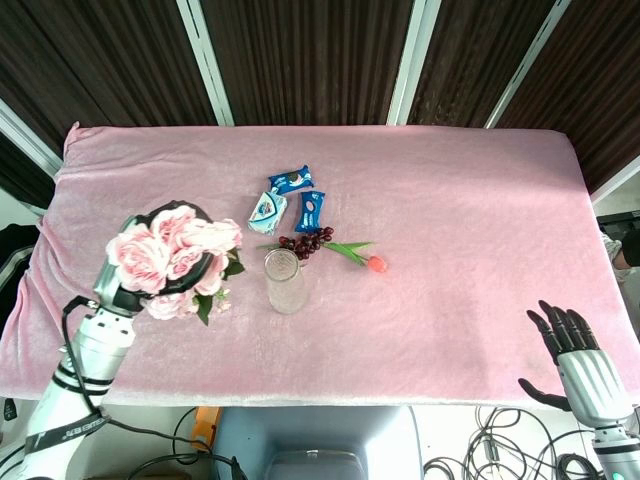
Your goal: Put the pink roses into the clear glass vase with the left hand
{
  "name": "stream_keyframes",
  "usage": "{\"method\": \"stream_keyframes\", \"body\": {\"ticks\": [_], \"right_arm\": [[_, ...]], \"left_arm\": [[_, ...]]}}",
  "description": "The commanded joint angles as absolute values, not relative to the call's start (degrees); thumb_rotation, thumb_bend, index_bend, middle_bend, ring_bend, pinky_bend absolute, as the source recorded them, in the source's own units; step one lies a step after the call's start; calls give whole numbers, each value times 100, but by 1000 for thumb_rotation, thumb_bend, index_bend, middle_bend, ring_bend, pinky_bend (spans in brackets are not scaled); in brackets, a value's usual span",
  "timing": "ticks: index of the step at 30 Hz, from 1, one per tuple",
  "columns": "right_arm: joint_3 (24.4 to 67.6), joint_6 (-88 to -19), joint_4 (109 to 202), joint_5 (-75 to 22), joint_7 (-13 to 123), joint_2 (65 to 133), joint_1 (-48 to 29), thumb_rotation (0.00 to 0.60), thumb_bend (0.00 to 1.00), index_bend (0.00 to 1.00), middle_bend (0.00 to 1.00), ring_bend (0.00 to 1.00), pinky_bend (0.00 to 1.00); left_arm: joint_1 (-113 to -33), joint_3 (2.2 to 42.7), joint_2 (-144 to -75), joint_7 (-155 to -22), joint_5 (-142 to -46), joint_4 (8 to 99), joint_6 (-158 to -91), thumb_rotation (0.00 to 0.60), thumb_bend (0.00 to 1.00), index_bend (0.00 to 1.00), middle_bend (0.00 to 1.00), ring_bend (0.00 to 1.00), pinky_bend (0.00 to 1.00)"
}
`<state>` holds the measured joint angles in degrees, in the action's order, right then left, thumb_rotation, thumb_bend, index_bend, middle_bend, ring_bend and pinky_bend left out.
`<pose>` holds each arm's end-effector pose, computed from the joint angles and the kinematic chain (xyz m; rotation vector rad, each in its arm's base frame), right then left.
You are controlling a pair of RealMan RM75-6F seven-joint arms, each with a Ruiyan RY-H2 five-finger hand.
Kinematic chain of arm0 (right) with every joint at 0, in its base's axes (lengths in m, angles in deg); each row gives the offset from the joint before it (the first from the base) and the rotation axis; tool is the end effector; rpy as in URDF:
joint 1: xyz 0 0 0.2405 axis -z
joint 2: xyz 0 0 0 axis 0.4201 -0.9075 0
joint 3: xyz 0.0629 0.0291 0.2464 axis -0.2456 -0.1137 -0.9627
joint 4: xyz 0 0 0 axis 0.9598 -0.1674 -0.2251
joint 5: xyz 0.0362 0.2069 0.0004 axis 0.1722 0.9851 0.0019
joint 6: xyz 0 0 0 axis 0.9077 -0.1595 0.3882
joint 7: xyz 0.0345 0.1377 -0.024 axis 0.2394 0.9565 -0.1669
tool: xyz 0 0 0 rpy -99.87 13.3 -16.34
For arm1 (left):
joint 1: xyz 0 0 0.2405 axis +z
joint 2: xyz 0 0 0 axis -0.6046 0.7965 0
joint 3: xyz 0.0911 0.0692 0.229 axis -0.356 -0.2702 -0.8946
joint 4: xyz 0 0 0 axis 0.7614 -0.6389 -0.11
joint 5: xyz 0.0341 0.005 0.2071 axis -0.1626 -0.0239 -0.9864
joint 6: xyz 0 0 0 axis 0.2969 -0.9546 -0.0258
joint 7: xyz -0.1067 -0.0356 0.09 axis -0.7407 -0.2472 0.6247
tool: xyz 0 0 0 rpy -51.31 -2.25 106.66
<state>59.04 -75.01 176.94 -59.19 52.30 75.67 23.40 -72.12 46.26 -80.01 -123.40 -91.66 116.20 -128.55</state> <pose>-0.3003 -0.1399 0.1558 1.5419 -0.9275 0.8644 -0.0191 0.2838 0.1988 -1.2085 -1.7922 -2.0829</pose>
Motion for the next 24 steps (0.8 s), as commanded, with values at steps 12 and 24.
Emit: {"method": "stream_keyframes", "body": {"ticks": [12,24], "right_arm": [[5889,-7807,17613,-5988,5717,7380,2445,600,298,0,0,0,0],[5901,-7930,17559,-6065,5837,7359,2497,600,298,0,0,0,0]], "left_arm": [[-9017,4874,-9275,-10438,-6471,11620,-13708,600,630,723,865,733,815],[-8852,4828,-9605,-10156,-5972,11567,-13960,600,629,726,864,734,816]]}}
